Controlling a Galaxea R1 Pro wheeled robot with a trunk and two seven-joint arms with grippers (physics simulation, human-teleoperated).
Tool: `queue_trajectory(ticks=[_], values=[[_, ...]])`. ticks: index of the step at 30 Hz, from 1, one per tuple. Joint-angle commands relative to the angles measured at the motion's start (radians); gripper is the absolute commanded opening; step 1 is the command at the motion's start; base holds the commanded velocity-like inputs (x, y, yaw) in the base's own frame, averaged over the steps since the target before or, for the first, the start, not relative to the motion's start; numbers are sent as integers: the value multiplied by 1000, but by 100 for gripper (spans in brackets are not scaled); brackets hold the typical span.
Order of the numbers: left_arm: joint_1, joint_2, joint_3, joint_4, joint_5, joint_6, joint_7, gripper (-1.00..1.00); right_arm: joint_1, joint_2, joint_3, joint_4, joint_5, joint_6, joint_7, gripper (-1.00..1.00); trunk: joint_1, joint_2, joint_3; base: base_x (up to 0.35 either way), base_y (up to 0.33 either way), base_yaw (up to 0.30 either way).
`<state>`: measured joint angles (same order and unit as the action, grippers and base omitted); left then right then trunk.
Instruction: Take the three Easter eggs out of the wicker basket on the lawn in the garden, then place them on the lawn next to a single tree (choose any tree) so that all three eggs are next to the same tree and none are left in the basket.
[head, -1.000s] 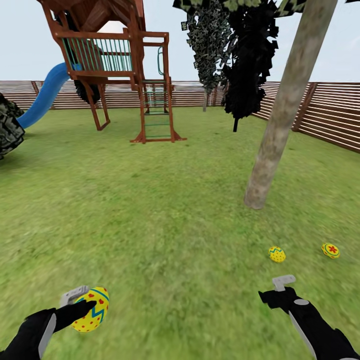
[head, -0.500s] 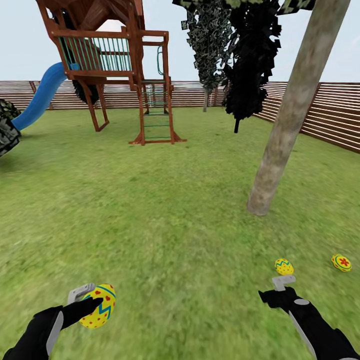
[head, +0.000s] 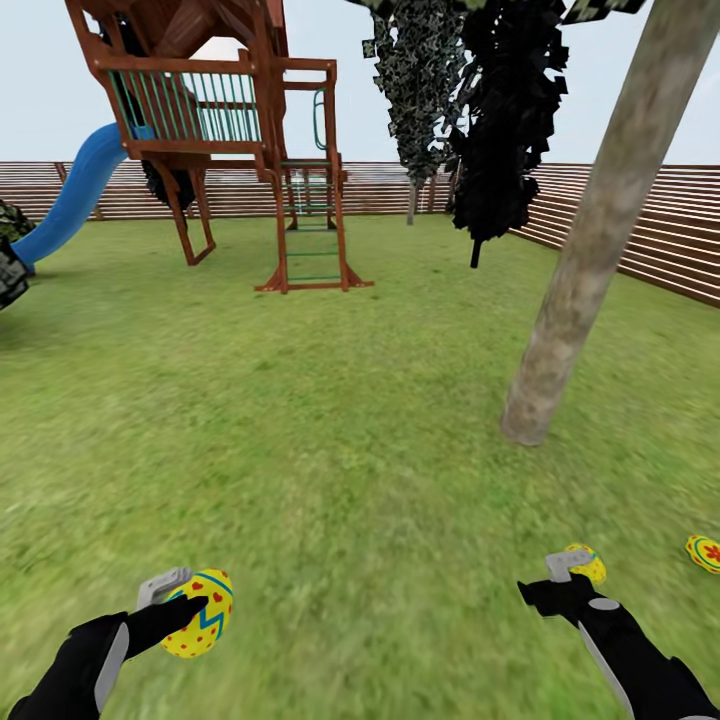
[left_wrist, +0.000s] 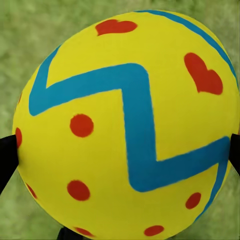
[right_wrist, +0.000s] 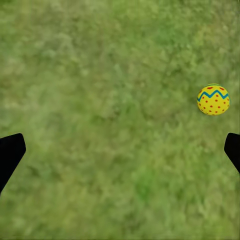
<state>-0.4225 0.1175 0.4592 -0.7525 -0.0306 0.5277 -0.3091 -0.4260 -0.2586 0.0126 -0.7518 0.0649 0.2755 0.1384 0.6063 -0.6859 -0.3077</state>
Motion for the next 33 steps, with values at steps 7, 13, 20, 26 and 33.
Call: queue_trajectory(ticks=[7,13,20,26,33], values=[[-1,-2,4,1,-3,6,-7,-100,0,0,1,-5,4,10,4,100,1,-1,-1,343,0,-209],[-1,-2,5,1,-3,5,-7,-100,0,-1,0,-8,4,10,4,100,1,-1,-1,343,0,-300],[-1,-6,4,41,-3,5,-7,-100,0,-21,-140,-34,3,4,12,100,1,-1,-1,343,0,-300],[-1,-9,3,63,-3,4,-6,-100,0,-9,-183,-187,4,8,12,100,1,-1,-1,343,0,-300],[-1,-24,1,86,-6,-46,-5,-100,0,-7,-183,-192,4,9,12,100,1,-1,-1,343,0,-300]])
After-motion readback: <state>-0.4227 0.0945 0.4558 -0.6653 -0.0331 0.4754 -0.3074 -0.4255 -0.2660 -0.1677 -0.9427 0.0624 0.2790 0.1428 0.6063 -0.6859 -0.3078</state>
